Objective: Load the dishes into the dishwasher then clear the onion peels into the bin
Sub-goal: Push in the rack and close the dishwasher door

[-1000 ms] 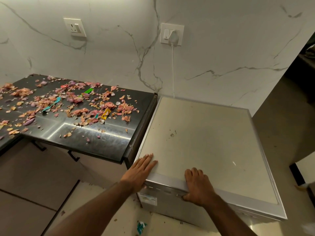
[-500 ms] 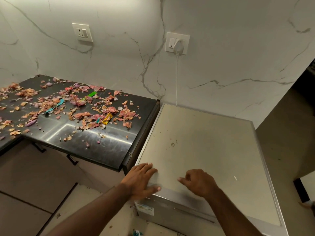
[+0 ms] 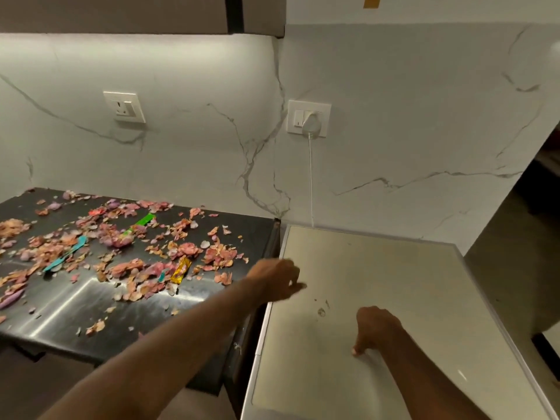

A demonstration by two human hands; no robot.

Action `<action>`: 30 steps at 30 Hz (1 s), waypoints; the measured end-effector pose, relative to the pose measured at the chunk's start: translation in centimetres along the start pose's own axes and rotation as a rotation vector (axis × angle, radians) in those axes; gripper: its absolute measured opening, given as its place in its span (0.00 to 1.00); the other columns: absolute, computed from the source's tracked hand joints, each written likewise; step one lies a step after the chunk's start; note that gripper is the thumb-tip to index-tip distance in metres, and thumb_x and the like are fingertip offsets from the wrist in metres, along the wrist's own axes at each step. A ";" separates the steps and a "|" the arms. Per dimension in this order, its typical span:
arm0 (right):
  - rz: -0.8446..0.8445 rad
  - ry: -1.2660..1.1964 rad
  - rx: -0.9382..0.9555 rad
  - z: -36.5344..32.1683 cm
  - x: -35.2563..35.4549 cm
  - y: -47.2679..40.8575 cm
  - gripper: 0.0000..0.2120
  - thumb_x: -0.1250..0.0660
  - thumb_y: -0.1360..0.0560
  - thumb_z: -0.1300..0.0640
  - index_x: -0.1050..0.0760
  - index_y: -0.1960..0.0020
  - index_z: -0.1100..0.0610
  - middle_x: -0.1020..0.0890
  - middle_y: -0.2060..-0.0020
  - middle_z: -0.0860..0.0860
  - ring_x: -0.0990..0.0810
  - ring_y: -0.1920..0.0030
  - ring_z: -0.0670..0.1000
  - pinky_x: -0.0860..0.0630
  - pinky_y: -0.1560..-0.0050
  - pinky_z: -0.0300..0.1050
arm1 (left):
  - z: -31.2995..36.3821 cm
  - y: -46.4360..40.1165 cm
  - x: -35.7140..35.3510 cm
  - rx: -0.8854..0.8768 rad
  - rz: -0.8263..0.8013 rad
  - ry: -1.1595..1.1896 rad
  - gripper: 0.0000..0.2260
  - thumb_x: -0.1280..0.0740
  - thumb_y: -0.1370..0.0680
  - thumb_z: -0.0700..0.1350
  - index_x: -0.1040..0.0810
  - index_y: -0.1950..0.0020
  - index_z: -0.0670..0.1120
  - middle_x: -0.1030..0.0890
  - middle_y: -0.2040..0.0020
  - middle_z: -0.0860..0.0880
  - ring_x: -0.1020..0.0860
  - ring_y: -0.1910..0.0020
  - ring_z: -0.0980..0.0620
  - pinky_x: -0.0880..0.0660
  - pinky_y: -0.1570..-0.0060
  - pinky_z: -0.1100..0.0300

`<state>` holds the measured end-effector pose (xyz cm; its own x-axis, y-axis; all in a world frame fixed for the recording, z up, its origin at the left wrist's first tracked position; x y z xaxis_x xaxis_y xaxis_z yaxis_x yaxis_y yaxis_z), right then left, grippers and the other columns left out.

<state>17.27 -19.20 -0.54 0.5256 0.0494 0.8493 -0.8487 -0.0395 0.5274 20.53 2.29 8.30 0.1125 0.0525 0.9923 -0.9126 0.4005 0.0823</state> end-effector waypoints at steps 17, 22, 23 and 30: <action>0.084 -0.131 -0.152 0.4 -0.2 -0.1 0.36 0.15 0.37 0.43 0.25 0.35 0.54 0.19 0.38 0.50 0.19 0.37 0.54 0.22 0.43 0.46 | -8.7 -16.5 22.0 0.199 0.214 -0.229 0.17 0.33 0.19 0.62 0.15 0.41 0.52 0.65 0.16 0.40 0.41 0.20 0.36 0.29 0.29 0.41; 0.097 -0.155 -0.169 1.3 -0.5 -0.2 0.37 0.15 0.37 0.43 0.25 0.34 0.54 0.20 0.36 0.50 0.20 0.36 0.54 0.23 0.40 0.46 | -9.1 -18.9 21.8 0.216 0.134 -0.248 0.20 0.32 0.21 0.64 0.15 0.39 0.52 0.63 0.15 0.45 0.43 0.20 0.39 0.30 0.30 0.40; 0.103 -0.158 -0.167 1.3 -0.4 -0.4 0.36 0.15 0.37 0.43 0.25 0.35 0.53 0.19 0.36 0.50 0.19 0.36 0.54 0.23 0.40 0.46 | -9.2 -19.3 21.7 0.226 0.117 -0.254 0.21 0.33 0.21 0.64 0.15 0.38 0.50 0.62 0.15 0.45 0.43 0.20 0.39 0.31 0.30 0.39; 0.138 -0.179 -0.155 1.7 -0.2 -1.1 0.39 0.15 0.37 0.43 0.27 0.32 0.53 0.22 0.33 0.51 0.22 0.32 0.54 0.24 0.36 0.46 | -10.1 -19.7 21.7 0.299 0.148 -0.273 0.25 0.33 0.19 0.61 0.20 0.31 0.44 0.52 0.15 0.44 0.38 0.22 0.41 0.29 0.32 0.42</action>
<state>18.20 -20.83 -1.29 0.3946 -0.1233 0.9106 -0.9049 0.1200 0.4084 44.89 4.77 27.28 -0.0996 -0.1701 0.9804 -0.9893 0.1223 -0.0792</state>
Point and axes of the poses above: each hand's wrist, its own y-axis away from the middle knuckle, its own x-axis out of the back of the hand, z = x × y, the point moved 10 cm from there along -y, towards the middle knuckle
